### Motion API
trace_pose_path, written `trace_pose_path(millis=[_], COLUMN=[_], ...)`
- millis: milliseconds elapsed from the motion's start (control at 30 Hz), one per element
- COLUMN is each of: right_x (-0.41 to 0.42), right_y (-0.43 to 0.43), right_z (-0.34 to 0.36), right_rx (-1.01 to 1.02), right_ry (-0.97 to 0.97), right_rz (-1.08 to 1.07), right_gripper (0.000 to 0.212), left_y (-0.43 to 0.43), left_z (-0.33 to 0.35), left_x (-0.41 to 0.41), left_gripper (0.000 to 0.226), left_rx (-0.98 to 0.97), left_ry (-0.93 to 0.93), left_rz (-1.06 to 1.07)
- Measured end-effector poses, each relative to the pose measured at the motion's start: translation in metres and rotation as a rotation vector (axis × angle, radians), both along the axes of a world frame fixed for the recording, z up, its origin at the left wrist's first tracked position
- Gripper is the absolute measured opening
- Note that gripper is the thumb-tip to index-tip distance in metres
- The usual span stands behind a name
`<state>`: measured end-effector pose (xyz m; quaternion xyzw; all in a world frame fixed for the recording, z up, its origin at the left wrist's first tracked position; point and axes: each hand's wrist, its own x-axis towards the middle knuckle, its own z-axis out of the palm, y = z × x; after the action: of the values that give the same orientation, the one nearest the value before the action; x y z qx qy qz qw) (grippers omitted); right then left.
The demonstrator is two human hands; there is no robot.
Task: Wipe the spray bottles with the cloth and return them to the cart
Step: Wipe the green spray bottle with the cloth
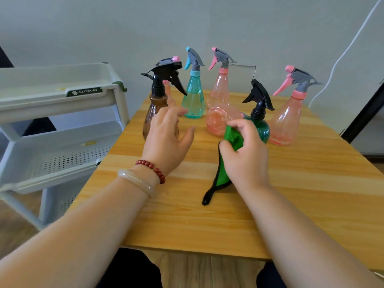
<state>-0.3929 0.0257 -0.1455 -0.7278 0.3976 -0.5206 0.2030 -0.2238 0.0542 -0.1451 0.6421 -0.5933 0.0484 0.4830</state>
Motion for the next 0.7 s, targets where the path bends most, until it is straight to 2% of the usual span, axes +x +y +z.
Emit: trace_pose_path(millis=[267,467,600,700], right_x=[-0.053,-0.061,-0.064,-0.065], right_y=[-0.033,-0.052,-0.054,-0.054], right_z=[0.004,-0.018,-0.016,-0.016], right_rx=[-0.200,0.014,0.078,0.133], right_ry=[-0.069,-0.002,-0.080,-0.111], right_rz=[-0.239,-0.263,-0.222,-0.199], right_gripper=[0.023,0.026,0.028,0.027], left_y=[-0.013,-0.037,-0.063,-0.079], left_z=[-0.006,0.007,0.020,0.028], left_x=[-0.032,-0.072,-0.093,-0.107], left_gripper=[0.039,0.055,0.060,0.052], left_rx=[0.128,0.221,0.213,0.290], left_ry=[-0.002,-0.045,0.018,0.083], left_rz=[-0.178,-0.243,-0.239,-0.254])
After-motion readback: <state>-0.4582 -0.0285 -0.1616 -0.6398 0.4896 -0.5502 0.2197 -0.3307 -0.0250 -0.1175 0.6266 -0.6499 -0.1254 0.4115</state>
